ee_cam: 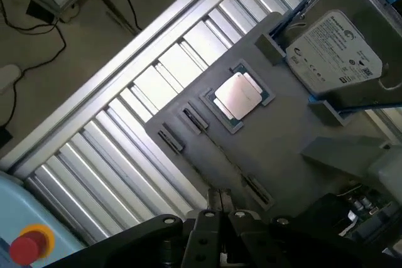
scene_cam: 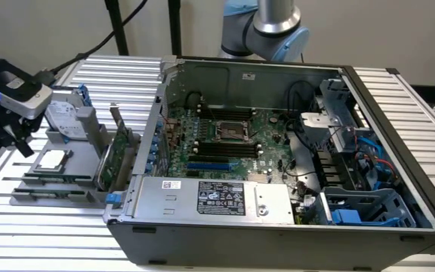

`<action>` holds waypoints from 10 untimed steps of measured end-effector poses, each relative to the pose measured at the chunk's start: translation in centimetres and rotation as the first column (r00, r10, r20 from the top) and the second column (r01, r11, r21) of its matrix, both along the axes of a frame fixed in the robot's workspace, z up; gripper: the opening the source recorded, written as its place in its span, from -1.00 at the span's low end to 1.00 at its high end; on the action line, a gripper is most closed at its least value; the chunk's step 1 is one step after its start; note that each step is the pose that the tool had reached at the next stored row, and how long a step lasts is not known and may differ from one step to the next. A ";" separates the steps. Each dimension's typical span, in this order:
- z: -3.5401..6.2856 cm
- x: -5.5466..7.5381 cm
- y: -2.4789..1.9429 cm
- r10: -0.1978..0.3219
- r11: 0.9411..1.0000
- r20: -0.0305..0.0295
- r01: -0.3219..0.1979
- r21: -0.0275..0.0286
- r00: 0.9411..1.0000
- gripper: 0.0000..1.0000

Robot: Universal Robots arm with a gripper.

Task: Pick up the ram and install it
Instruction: 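Pick up the ram and move it above insertion slot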

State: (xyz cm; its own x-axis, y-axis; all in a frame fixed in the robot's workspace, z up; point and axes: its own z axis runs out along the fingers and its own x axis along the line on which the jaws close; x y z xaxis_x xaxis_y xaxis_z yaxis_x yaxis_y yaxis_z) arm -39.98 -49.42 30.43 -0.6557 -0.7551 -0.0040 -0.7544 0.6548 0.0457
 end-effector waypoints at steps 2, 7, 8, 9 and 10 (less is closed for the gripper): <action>-0.20 0.0 0.00 0.034 0.999 0.001 -0.034 0.000 0.999 -1.00; -0.77 0.0 0.00 0.121 0.993 0.001 -0.121 -0.002 0.993 -1.00; -0.90 0.0 0.00 0.140 0.990 0.001 -0.140 -0.002 0.990 -1.00; -1.03 0.0 0.00 0.157 0.988 0.001 -0.157 -0.003 0.988 -1.00; -1.16 0.0 0.00 0.174 0.985 0.001 -0.174 -0.003 0.985 -1.00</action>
State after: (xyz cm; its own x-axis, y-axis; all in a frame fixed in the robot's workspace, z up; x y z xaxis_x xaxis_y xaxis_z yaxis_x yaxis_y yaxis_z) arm -39.98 -49.42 29.28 -0.5140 -0.8578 -0.0019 -0.8570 0.5135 0.0432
